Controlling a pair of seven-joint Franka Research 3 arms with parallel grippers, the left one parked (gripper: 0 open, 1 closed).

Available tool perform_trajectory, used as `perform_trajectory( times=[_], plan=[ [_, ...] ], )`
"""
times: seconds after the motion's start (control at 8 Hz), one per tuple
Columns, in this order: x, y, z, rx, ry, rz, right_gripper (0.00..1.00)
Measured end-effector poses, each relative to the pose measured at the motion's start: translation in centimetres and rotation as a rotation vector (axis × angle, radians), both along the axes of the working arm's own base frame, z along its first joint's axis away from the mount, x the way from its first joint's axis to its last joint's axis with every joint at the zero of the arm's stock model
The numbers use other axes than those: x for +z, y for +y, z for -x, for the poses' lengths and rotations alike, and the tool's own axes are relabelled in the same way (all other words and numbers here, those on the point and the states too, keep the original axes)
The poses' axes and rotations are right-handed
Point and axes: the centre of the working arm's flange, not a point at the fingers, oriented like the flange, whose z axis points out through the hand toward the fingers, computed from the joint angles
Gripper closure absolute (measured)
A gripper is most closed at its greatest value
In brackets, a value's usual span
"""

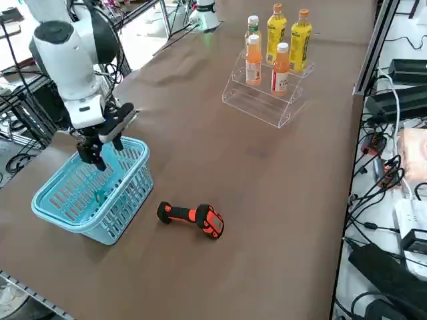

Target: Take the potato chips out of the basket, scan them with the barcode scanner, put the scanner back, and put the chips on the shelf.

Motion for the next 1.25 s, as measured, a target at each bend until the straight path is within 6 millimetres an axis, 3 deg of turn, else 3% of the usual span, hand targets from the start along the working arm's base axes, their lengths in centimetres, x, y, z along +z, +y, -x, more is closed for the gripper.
perform_trajectory(
  times=[0.25, 0.62, 1.25],
  plan=[
    [-2.9, -1.1, 1.8, 0.018, -0.016, 0.003, 0.0],
    [-7.8, -2.6, 2.8, 0.008, 0.018, -0.02, 0.0],
    [-11.4, -4.2, 3.7, 0.024, 0.021, -0.023, 0.0]
  ],
)
